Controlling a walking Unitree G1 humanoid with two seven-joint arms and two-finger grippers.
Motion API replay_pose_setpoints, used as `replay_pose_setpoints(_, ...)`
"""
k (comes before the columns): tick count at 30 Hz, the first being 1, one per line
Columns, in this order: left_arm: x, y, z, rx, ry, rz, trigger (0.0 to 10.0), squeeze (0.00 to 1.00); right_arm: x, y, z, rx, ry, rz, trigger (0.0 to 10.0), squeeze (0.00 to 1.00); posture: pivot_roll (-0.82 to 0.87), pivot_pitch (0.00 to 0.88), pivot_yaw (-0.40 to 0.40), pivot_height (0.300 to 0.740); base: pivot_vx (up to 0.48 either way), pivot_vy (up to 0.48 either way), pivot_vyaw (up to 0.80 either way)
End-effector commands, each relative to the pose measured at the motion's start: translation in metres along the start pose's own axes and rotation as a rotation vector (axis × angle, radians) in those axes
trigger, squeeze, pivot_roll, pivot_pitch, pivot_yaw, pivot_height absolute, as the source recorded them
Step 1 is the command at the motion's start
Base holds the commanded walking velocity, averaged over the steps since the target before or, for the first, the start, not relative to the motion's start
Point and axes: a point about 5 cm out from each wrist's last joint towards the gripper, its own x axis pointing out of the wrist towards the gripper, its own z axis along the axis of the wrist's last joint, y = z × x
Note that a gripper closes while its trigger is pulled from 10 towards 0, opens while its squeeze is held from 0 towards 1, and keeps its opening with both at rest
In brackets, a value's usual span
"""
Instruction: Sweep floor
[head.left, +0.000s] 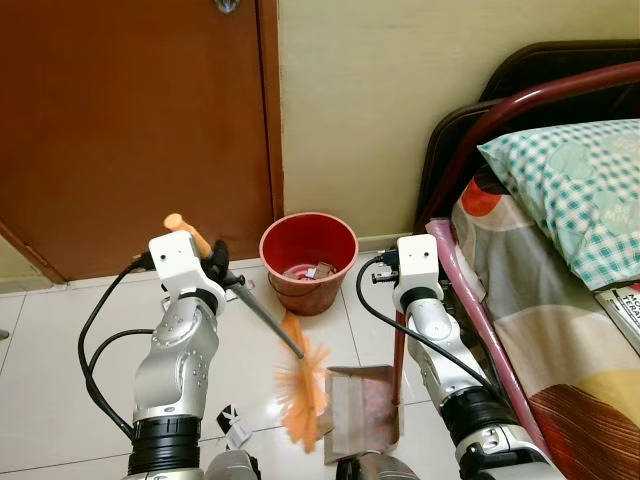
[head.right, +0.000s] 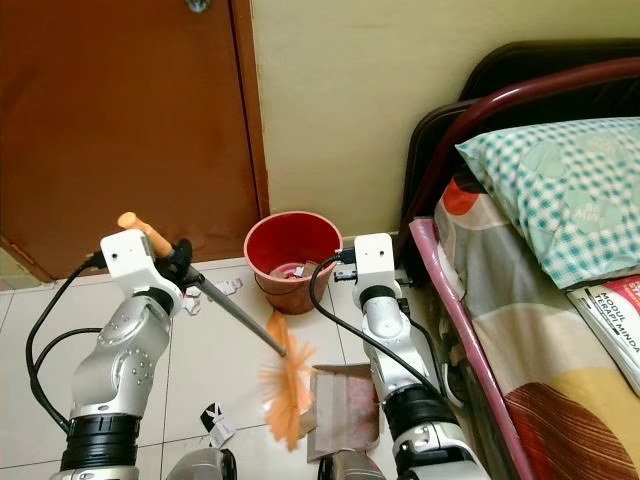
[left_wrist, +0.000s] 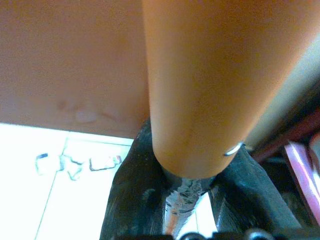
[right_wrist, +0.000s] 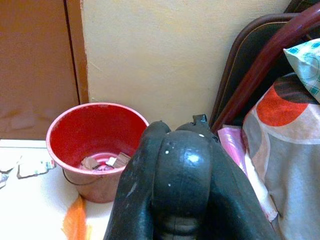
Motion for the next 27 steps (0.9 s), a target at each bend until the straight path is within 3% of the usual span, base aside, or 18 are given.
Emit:
replay_pose_setpoints(1, 0.003, -0.006, 0.000, -0.121, 0.002, 0.001, 10.0, 0.00, 0.003, 0.002, 0.003, 0.013, -0.001, -0.005, 10.0, 0.00, 0.02, 0.110, -0.028, 0.740, 0.000, 0.000, 0.00)
replay_pose_setpoints(3, 0.006, -0.002, 0.010, -0.198, -0.044, 0.044, 10.0, 0.00, 0.003, 0.003, 0.003, 0.014, 0.000, -0.001, 10.0, 0.00, 0.02, 0.112, -0.030, 0.740, 0.000, 0.000, 0.00)
replay_pose_setpoints(7, 0.008, 0.006, 0.023, -0.255, -0.102, 0.089, 10.0, 0.00, 0.003, 0.004, 0.002, 0.015, 0.003, 0.001, 10.0, 0.00, 0.02, 0.113, -0.035, 0.740, 0.000, 0.000, 0.00)
replay_pose_setpoints(12, 0.008, 0.017, 0.028, -0.232, -0.127, 0.110, 10.0, 0.00, 0.004, -0.002, 0.002, 0.019, 0.002, -0.011, 10.0, 0.00, 0.02, 0.111, -0.037, 0.740, 0.000, 0.000, 0.00)
replay_pose_setpoints(20, -0.002, 0.046, 0.044, 0.043, -0.202, 0.069, 10.0, 0.00, -0.002, -0.035, 0.000, 0.009, -0.021, -0.044, 10.0, 0.00, 0.02, 0.107, -0.037, 0.740, 0.000, 0.000, 0.00)
replay_pose_setpoints(22, -0.003, 0.047, 0.045, 0.065, -0.205, 0.064, 10.0, 0.00, -0.002, -0.038, 0.000, 0.011, -0.021, -0.046, 10.0, 0.00, 0.02, 0.107, -0.037, 0.740, 0.000, 0.000, 0.00)
replay_pose_setpoints(24, -0.007, 0.053, 0.046, 0.159, -0.212, 0.031, 10.0, 0.00, -0.006, -0.050, 0.002, 0.039, -0.040, -0.045, 10.0, 0.00, 0.02, 0.102, -0.035, 0.740, 0.000, 0.000, 0.00)
replay_pose_setpoints(27, -0.008, 0.053, 0.046, 0.209, -0.216, 0.011, 10.0, 0.00, -0.008, -0.053, 0.005, 0.056, -0.062, -0.033, 10.0, 0.00, 0.02, 0.101, -0.033, 0.740, 0.000, 0.000, 0.00)
